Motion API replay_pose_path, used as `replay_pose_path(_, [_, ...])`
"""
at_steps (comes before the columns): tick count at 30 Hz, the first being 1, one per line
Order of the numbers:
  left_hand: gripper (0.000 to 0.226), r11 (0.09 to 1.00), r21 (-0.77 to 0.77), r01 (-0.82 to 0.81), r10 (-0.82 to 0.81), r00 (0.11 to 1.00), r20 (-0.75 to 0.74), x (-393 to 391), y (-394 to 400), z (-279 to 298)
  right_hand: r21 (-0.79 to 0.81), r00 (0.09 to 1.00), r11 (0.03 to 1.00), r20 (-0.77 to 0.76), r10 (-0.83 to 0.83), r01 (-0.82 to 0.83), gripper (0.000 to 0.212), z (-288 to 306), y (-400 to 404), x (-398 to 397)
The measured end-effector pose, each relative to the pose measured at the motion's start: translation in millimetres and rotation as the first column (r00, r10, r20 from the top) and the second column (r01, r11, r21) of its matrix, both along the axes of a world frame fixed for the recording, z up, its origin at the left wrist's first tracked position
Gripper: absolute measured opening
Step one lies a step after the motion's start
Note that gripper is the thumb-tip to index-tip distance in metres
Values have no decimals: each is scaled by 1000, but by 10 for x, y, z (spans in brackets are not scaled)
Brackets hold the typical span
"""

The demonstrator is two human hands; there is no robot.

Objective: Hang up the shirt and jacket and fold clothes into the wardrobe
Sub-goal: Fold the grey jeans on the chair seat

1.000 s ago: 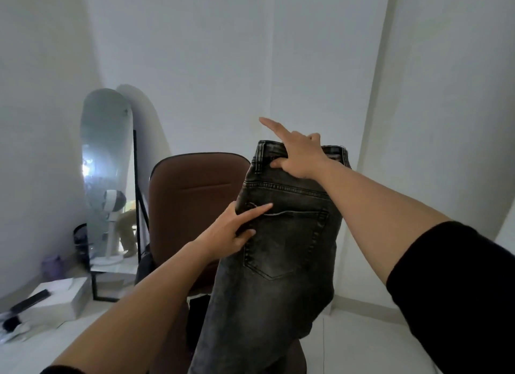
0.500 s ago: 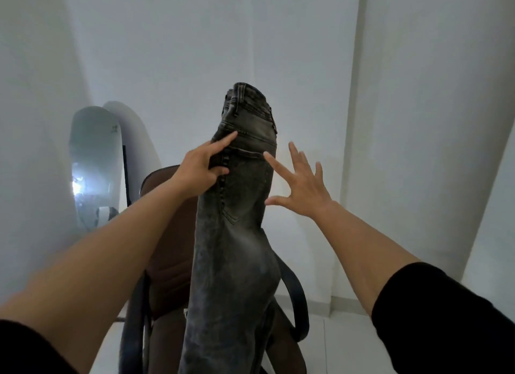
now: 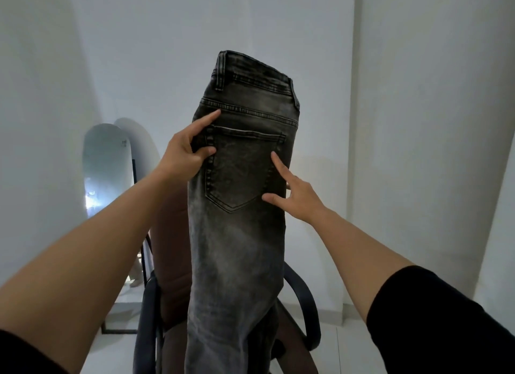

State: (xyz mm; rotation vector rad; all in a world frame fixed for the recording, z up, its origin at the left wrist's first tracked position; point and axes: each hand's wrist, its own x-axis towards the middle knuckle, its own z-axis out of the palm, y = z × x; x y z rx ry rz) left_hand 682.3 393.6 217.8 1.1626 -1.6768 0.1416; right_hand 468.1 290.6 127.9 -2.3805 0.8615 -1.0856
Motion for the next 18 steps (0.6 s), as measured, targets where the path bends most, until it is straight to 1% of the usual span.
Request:
replay_pose_path(2, [68,1000,-20,-23,23,999,-27,40,-3,-19,54,997,998,61,37,-41,87,29,26,43])
replay_pose_path(5, [68,996,-44,-77,73,992,-103,130,-51,-69,100,993,990,63,96,-102,90,60,68,126])
replay_pose_path(8, [69,986,-30,-161,153,971,-184,318,-137,-125,93,985,985,113,133,-144,74,153,81,229])
replay_pose_path(11, [66,981,36,-189,193,963,-188,496,-180,-186,52,963,984,219,155,-170,66,344,48,370])
replay_pose_path(15, [67,979,75,-190,202,951,-235,577,-148,-283,62,930,987,348,118,-148,60,544,-5,533])
replay_pose_path(18, [76,986,124,-115,153,919,-364,630,-102,-412,125,901,985,431,50,-115,59,576,-60,620])
